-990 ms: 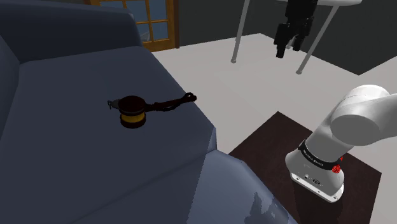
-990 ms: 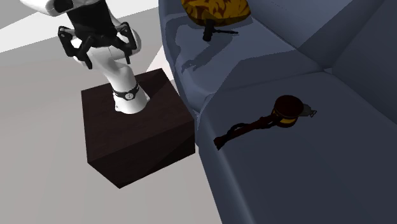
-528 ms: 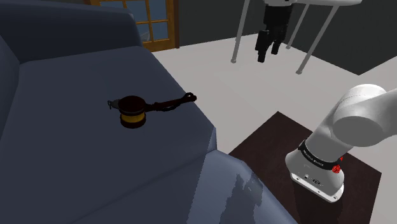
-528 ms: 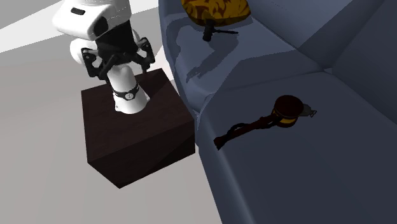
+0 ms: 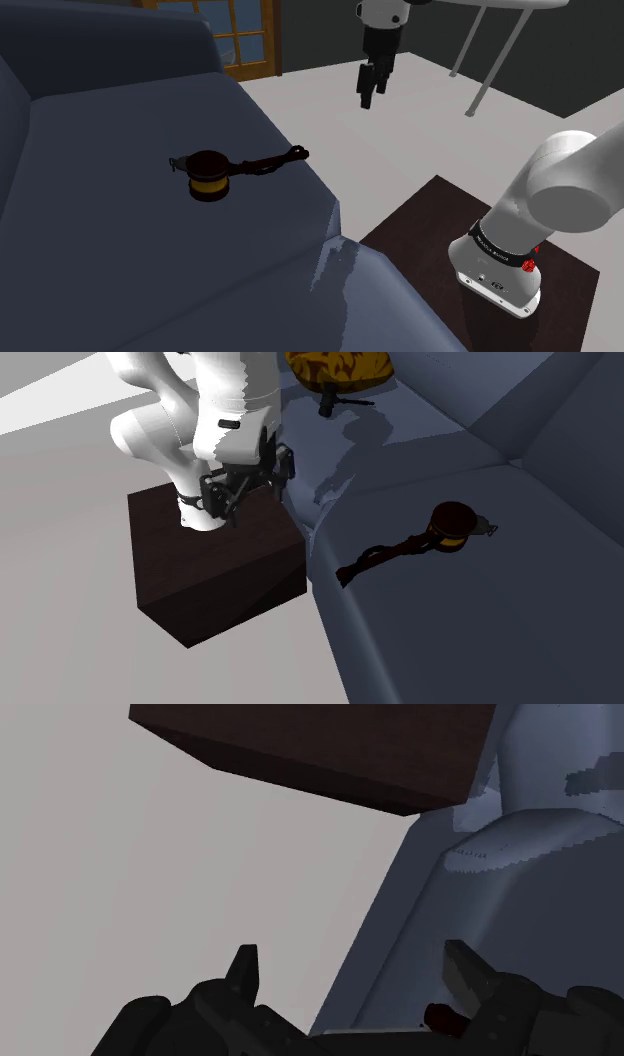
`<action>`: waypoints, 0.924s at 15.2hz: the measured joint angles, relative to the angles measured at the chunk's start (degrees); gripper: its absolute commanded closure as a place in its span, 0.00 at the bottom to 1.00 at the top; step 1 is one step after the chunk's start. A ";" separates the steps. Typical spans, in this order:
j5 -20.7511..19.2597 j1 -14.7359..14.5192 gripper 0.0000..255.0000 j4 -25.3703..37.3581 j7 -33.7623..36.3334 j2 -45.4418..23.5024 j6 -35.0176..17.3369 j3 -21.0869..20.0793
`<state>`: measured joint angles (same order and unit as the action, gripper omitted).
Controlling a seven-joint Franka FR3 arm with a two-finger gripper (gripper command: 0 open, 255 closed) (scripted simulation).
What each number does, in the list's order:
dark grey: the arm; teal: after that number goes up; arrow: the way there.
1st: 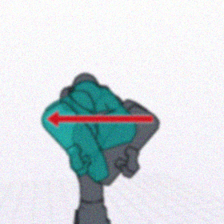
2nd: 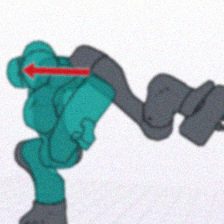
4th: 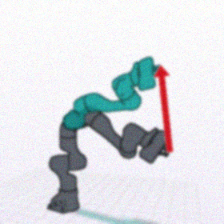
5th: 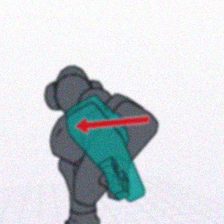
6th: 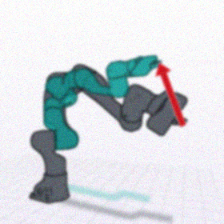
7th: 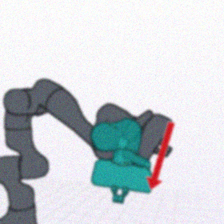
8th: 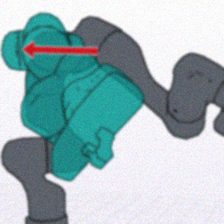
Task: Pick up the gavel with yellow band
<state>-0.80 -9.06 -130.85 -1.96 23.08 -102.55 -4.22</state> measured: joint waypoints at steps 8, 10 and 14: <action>-0.26 -4.12 0.00 6.80 -6.11 -12.89 -8.71 -3.34; -0.49 -5.14 0.00 8.31 -7.46 -15.45 -10.37 -4.32; -1.34 -7.06 0.00 12.68 -10.07 -21.28 -13.07 -6.25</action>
<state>-2.14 -16.12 -118.17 -12.03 1.80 -115.62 -10.46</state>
